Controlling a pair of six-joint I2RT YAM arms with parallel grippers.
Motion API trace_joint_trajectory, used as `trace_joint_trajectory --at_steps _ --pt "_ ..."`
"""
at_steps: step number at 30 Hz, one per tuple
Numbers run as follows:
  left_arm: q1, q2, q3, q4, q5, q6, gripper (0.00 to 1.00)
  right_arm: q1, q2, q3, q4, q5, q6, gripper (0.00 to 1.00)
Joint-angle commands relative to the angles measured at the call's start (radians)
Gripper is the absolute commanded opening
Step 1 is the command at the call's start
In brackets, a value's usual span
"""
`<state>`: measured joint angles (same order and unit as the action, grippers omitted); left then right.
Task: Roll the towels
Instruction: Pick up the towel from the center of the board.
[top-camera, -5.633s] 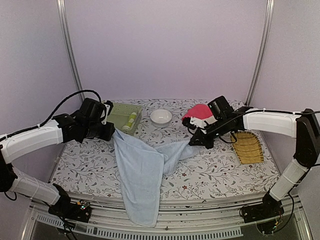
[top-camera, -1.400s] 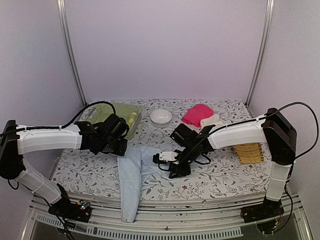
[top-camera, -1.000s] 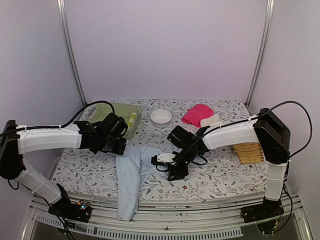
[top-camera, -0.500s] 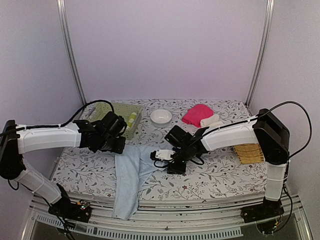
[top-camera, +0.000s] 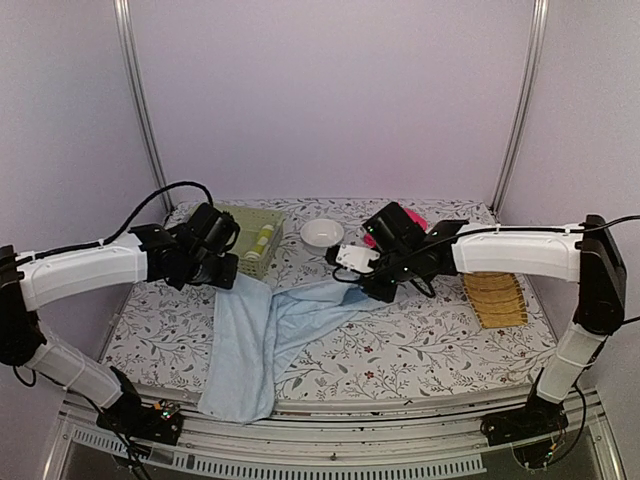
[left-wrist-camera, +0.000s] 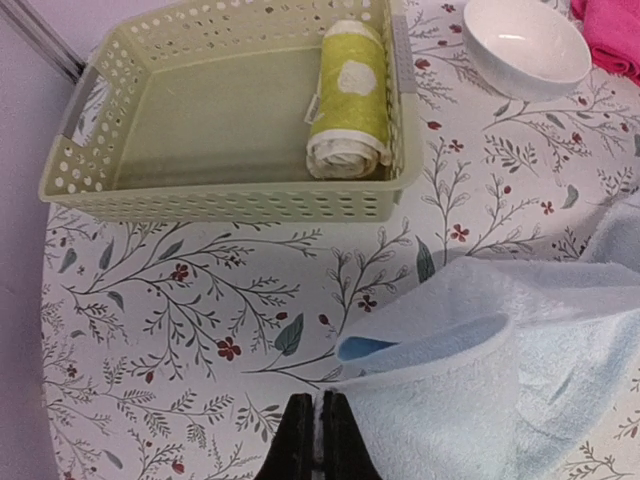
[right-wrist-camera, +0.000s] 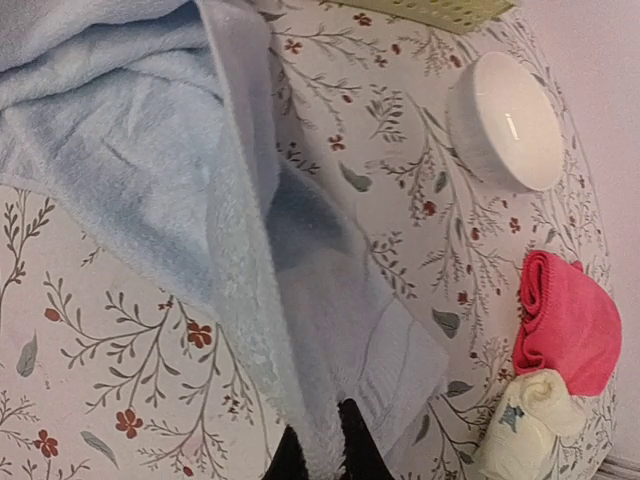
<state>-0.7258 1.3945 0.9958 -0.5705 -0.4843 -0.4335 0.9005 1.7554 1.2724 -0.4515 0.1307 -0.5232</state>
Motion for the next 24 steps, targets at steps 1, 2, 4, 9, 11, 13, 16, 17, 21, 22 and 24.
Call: trace_joint_trajectory --at_steps 1,2,4,9,11,13,16,17,21,22,24 --pt "0.050 -0.091 0.045 -0.042 -0.085 0.046 0.00 -0.139 -0.105 0.049 -0.036 0.029 -0.024 0.05" --pt "0.059 -0.112 0.052 -0.042 -0.095 0.055 0.00 -0.173 -0.117 0.059 -0.037 0.020 -0.029 0.04" --pt "0.073 -0.153 0.075 -0.042 -0.120 0.086 0.00 -0.230 -0.137 0.090 -0.044 0.009 -0.040 0.04" --pt "0.080 -0.244 0.174 -0.056 -0.237 0.172 0.00 -0.335 -0.203 0.179 -0.049 0.001 -0.078 0.04" --pt "0.081 -0.280 0.209 -0.059 -0.279 0.204 0.00 -0.371 -0.240 0.212 -0.050 -0.025 -0.099 0.04" --pt "0.081 -0.318 0.245 -0.068 -0.312 0.218 0.00 -0.411 -0.281 0.247 -0.052 -0.061 -0.100 0.04" --pt "0.080 -0.390 0.266 -0.066 -0.312 0.218 0.00 -0.440 -0.362 0.257 -0.067 -0.114 -0.088 0.04" --pt "0.080 -0.431 0.263 -0.057 -0.279 0.218 0.00 -0.440 -0.401 0.251 -0.078 -0.129 -0.087 0.04" --pt "0.080 -0.581 0.206 0.011 -0.129 0.227 0.00 -0.440 -0.573 0.188 -0.130 -0.259 -0.061 0.04" --pt "0.080 -0.623 0.170 0.040 -0.077 0.256 0.00 -0.445 -0.625 0.162 -0.152 -0.311 -0.063 0.04" --pt "0.080 -0.714 0.090 0.089 -0.023 0.306 0.00 -0.473 -0.714 0.090 -0.205 -0.443 -0.077 0.05"
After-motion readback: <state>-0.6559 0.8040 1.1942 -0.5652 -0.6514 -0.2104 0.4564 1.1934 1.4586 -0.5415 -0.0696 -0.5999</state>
